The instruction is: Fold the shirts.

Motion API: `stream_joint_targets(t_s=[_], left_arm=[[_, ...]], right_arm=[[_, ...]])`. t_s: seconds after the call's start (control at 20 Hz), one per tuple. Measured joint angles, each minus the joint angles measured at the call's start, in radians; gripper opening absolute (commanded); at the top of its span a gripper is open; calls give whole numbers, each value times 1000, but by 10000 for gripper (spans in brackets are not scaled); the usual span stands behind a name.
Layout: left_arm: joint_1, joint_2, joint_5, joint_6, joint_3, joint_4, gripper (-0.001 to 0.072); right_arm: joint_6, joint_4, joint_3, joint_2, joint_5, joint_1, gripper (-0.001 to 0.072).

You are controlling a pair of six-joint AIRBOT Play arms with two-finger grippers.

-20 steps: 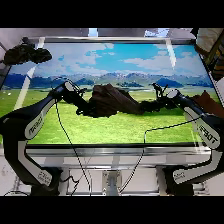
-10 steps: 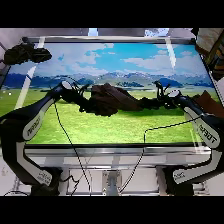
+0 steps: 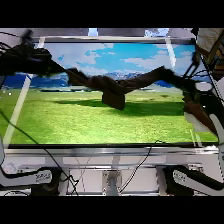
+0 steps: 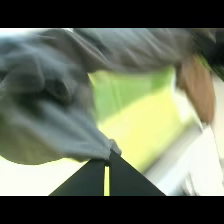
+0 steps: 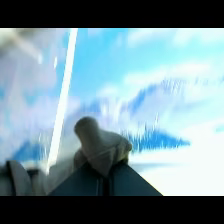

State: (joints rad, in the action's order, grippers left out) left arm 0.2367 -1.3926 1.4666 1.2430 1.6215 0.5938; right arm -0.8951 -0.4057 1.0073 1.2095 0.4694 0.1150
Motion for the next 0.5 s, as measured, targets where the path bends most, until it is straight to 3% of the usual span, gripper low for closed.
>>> stream_joint_targets(t_s=[0.3, 0.5], left_arm=[[208, 114, -42, -10, 135, -13, 12], [266, 131, -84, -12, 235, -13, 12]], right_arm=[[4, -24, 0, -296, -151, 47, 25], [-58, -98, 29, -430, -178, 87, 25]])
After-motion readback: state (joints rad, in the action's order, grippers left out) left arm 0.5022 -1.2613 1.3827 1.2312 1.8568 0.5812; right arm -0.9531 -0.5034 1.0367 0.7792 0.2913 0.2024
